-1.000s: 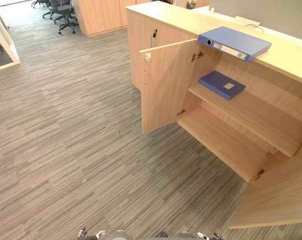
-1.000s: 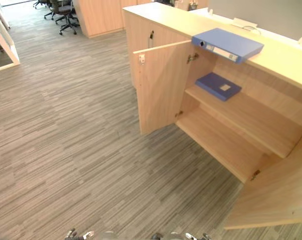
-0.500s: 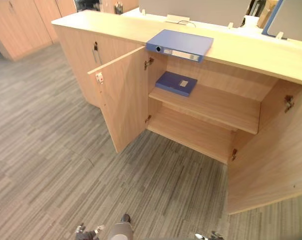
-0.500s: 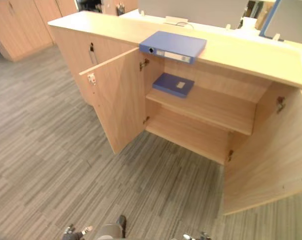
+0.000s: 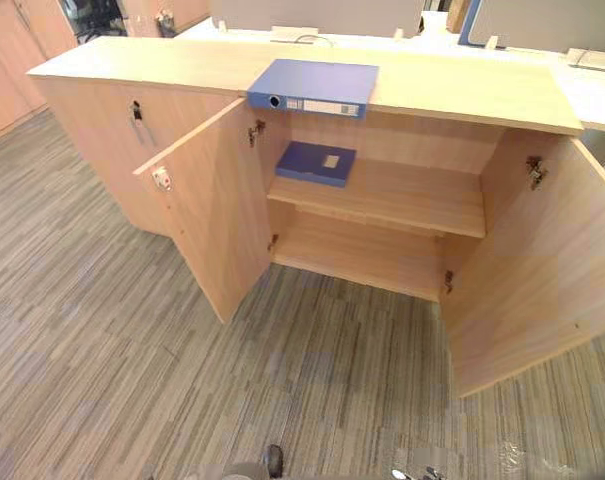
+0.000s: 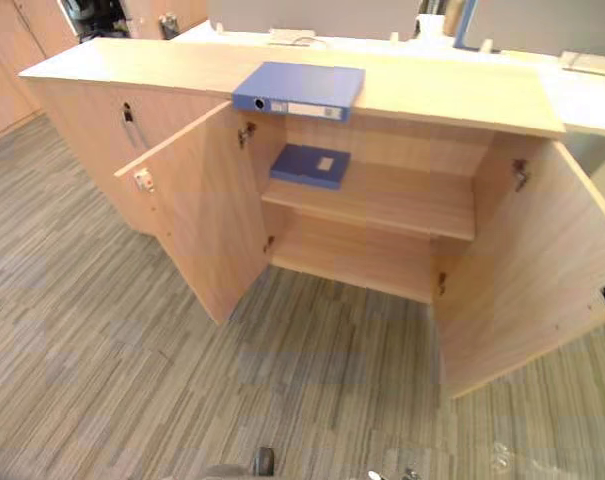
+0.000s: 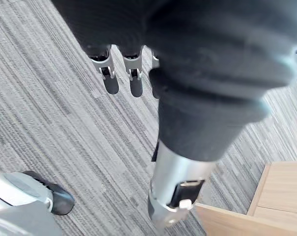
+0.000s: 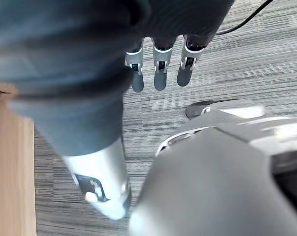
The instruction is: Walk over to the cabinet, pick up the folder, carry it to the office cabinet, place the folder inside the office cabinet, then close the office cabinet door
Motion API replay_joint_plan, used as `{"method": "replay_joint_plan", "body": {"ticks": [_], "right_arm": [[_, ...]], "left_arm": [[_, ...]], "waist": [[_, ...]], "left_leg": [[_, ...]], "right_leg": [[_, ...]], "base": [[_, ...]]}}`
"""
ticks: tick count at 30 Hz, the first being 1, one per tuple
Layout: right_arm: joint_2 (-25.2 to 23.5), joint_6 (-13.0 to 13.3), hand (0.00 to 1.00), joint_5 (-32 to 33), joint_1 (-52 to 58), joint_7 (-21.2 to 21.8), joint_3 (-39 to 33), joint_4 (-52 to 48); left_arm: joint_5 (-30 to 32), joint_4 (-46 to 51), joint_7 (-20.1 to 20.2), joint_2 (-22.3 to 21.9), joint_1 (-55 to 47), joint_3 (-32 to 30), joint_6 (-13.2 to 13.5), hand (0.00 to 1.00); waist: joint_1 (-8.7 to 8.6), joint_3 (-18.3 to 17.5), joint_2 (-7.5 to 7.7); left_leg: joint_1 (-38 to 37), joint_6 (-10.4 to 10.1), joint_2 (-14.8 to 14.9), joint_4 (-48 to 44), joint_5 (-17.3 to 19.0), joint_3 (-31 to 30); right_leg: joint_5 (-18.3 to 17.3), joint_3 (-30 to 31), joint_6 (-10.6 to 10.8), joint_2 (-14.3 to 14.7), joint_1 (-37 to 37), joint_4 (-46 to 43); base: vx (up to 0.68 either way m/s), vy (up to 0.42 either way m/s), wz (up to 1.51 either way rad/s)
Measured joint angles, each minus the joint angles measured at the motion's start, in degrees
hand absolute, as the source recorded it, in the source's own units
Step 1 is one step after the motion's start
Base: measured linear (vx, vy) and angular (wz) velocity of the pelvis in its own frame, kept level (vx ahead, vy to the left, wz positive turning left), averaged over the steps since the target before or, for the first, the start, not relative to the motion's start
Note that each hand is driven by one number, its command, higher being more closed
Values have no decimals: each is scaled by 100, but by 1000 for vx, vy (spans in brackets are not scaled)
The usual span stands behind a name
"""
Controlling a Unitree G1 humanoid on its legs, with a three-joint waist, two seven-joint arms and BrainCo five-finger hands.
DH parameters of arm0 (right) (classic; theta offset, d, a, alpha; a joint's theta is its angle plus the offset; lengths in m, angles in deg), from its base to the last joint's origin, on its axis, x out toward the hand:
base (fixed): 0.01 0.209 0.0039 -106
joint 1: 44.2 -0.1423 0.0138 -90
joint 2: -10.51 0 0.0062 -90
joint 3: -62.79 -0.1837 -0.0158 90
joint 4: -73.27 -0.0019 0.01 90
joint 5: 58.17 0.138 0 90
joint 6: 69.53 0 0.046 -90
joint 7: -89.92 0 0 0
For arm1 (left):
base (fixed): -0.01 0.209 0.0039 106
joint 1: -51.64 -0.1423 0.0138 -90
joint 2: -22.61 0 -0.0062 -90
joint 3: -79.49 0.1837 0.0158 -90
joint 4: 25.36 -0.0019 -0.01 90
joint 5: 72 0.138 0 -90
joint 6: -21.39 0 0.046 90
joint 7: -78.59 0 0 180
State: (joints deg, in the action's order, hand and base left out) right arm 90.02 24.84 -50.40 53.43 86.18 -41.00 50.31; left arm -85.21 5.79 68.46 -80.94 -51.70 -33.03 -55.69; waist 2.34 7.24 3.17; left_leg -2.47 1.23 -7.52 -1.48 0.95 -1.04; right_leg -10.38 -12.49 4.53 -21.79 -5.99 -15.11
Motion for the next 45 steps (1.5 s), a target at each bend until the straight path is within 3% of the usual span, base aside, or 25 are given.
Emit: {"method": "replay_joint_plan", "body": {"ticks": [1, 4, 6, 7, 8, 10, 11, 12, 13, 15, 18, 20, 23, 26, 27, 29, 32, 34, 35, 36, 37, 38, 42, 45], "right_arm": [[5, 13, 0, 1, 4, 17, 9, -91], [5, 48, 0, -2, -2, 61, 206, -252], [4, 92, 0, -2, -14, 85, 268, -277], [18, 110, 0, 2, -56, 96, 268, -255], [59, 127, 0, 3, -119, 102, 322, -209], [95, 188, 0, 1, -123, 102, 572, -230], [76, 200, 0, 0, -111, 101, 704, -232], [41, 186, 0, -16, -17, 100, 739, -203], [27, 182, 0, -27, 49, 100, 776, -199], [80, 178, 0, -60, 104, 75, 733, -180], [73, 174, 0, -124, 83, 73, 601, -178], [27, 142, 0, -118, 147, 59, 440, -160], [-20, 132, 0, -95, 200, 8, 228, -186], [16, 124, 0, 10, 159, -38, 274, -319], [28, 125, 0, 11, 75, -53, 270, -395], [26, 129, 0, 9, -128, -58, 273, -382], [-1, 146, 0, 6, -278, -71, 289, -381], [51, 162, 0, 9, -232, -82, 399, -388], [55, 155, 0, 5, -218, -85, 448, -328], [12, 154, 0, 3, -197, -83, 487, -318], [-89, 153, 0, 1, -176, -76, 493, -305], [-150, 154, 0, 1, -199, -76, 476, -304], [-166, 155, 0, -1, -224, -53, 431, -301], [-107, 127, 0, -59, -232, -16, 398, -296]], "left_arm": [[25, 4, 2, 31, -73, 50, 0, 0], [159, 10, 48, 136, -153, 125, -5, 0], [228, 10, 54, 190, -119, 227, -8, 0], [246, 3, 57, 205, -39, 309, -9, 0], [245, -15, 57, 208, 53, 350, -10, 0], [245, -18, 57, 238, 115, 374, -9, 0], [247, -9, 63, 316, 208, 438, -8, 0], [275, 30, 86, 309, 259, 471, -6, 0], [273, 48, 90, 284, 263, 444, -6, 0], [247, 18, 92, 7, 283, 193, -19, 0], [233, 107, 92, -186, 311, 84, -18, 0], [217, 159, 97, -197, 315, 87, -18, 0], [193, 328, 106, -233, 293, 85, -18, 0], [193, 337, 109, -250, 284, 63, -22, 0], [194, 325, 110, -242, 293, 56, -21, 0], [193, 296, 111, -228, 250, 69, -22, 0], [193, 189, 108, -183, 231, 160, -16, 0], [193, 75, 105, -129, 214, 315, -10, 0], [193, 43, 106, -52, 235, 391, -9, 0], [192, 60, 97, 34, 245, 441, 1, 0], [193, 85, 82, 159, 288, 492, 27, 0], [194, 44, 58, 193, 327, 580, 24, 0], [194, -27, 52, 229, 358, 737, 23, 0], [200, -23, 57, 240, 368, 807, 24, 0]], "waist": [[-9, -42, -51], [-15, -101, -84], [-30, -90, -61], [-74, -37, -91], [-122, 65, -173], [-195, 122, -229], [-230, 130, -137], [-224, 130, 82], [-219, 106, 193], [-190, -27, -31], [-200, 44, -225], [-240, 34, -250], [-182, 31, -262], [-132, 59, -333], [-117, 123, -373], [-26, 147, -335], [45, 169, -311], [-22, 152, -394], [-29, 127, -342], [-26, 108, -248], [-17, 77, -42], [-22, 32, 36], [-40, -5, -13], [-67, -20, -45]], "left_leg": [[-152, 52, 4, 116, -52, 79], [-403, 111, 30, 289, -84, 225], [-512, 240, 61, 425, -156, 224], [-531, 300, 165, 437, -129, 213], [-607, 370, 364, 420, -20, 227], [-697, 308, 632, 383, 80, 249], [-694, 188, 672, 253, 159, 266], [-746, 110, 503, 96, 311, 210], [-787, 99, 382, 76, 384, 199], [-655, -37, 566, -167, 659, 162], [-538, -236, 862, -543, 975, 89], [-416, -400, 1088, -1059, 1238, 61], [145, -822, 1343, -2666, 1614, 233], [899, -869, 1642, -4552, 1657, 497], [1134, -753, 1753, -4988, 1723, 697], [1368, -572, 1815, -4621, 1826, 958], [1428, -559, 1655, -2633, 1486, 578], [1397, -578, 1660, -1512, 187, 62], [1286, -852, 1496, -1340, -238, -54], [1199, -814, 1364, -1161, -279, -52], [961, -719, 1124, -658, -461, 67], [753, -601, 948, -203, -640, 167], [299, -393, 651, 432, -809, 515], [122, -269, 436, 640, -811, 770]], "right_leg": [[92, -165, -148, -163, 386, -860], [297, -761, -441, -368, 521, -1387], [223, -1012, -353, -396, 651, -1591], [-91, -1049, -128, -197, 847, -1819], [-364, -935, -44, 275, 1112, -2039], [-426, -785, -60, 985, 1457, -2014], [-294, -816, -285, 1307, 1544, -1659], [74, -830, -659, 1294, 1542, -1197], [185, -828, -706, 1227, 1544, -988], [60, -972, -725, 1393, 1481, -872], [-67, -1172, -701, 1719, 1241, -530], [-57, -1422, -728, 1954, 849, -137], [-45, -1618, -737, 2206, 317, 352], [-42, -1640, -730, 2362, -119, 687], [-33, -1561, -732, 2357, -303, 784], [-21, -1333, -714, 2205, -370, 801], [0, -935, -545, 1799, -412, 746], [-51, -856, -160, 1623, -524, 761], [-104, -785, 24, 1471, -599, 771], [-71, -783, 59, 1328, -585, 784], [-45, -769, 99, 1054, -534, 779], [73, -753, 214, 870, -509, 795], [353, -453, 471, 522, -475, 843], [365, -193, 496, 235, -246, 574]], "base": [[144, 264, -20], [81, 165, -26], [145, 86, -17], [187, 0, -22], [142, -51, -21], [91, -105, -3], [100, -175, 33], [98, -175, 36], [161, -195, 22], [203, -182, 8], [172, -156, 19], [254, -186, 54], [191, -70, 34], [204, 12, 4], [252, 68, -32], [243, 143, -68], [226, 233, -69], [284, 366, -22], [249, 351, 0], [228, 334, 3], [216, 278, -3], [204, 265, -12], [102, 215, -37], [36, 213, -49]]}}
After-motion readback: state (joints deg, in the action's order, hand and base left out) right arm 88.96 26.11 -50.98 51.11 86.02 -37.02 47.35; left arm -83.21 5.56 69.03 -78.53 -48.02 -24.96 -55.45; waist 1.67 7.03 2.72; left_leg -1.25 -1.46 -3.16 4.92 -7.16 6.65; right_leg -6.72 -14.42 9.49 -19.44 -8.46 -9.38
